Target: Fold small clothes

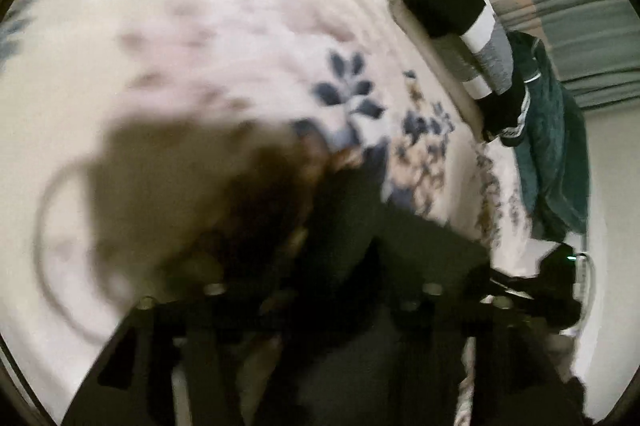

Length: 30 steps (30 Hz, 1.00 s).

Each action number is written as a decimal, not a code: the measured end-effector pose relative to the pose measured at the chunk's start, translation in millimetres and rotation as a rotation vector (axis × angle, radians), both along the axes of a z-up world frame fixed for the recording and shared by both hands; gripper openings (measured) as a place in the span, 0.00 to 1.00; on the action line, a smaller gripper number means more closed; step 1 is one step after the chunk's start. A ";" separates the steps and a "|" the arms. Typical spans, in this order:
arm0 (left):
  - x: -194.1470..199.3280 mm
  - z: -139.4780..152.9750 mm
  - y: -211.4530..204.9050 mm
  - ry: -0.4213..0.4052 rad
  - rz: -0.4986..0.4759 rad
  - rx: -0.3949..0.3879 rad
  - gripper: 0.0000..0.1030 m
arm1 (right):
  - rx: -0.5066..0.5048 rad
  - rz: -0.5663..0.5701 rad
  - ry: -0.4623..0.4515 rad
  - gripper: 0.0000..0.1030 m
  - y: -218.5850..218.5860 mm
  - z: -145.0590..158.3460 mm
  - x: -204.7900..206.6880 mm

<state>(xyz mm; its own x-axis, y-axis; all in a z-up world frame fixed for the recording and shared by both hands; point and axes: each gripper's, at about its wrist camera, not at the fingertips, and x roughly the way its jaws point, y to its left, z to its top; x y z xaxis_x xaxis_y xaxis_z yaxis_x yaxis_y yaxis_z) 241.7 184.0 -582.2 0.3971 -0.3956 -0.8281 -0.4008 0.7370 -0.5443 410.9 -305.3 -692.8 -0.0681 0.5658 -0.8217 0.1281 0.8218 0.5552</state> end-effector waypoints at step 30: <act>-79.2 -18.8 -14.2 0.157 -0.030 0.207 1.00 | -0.217 0.039 0.187 0.07 -21.8 -20.4 -156.8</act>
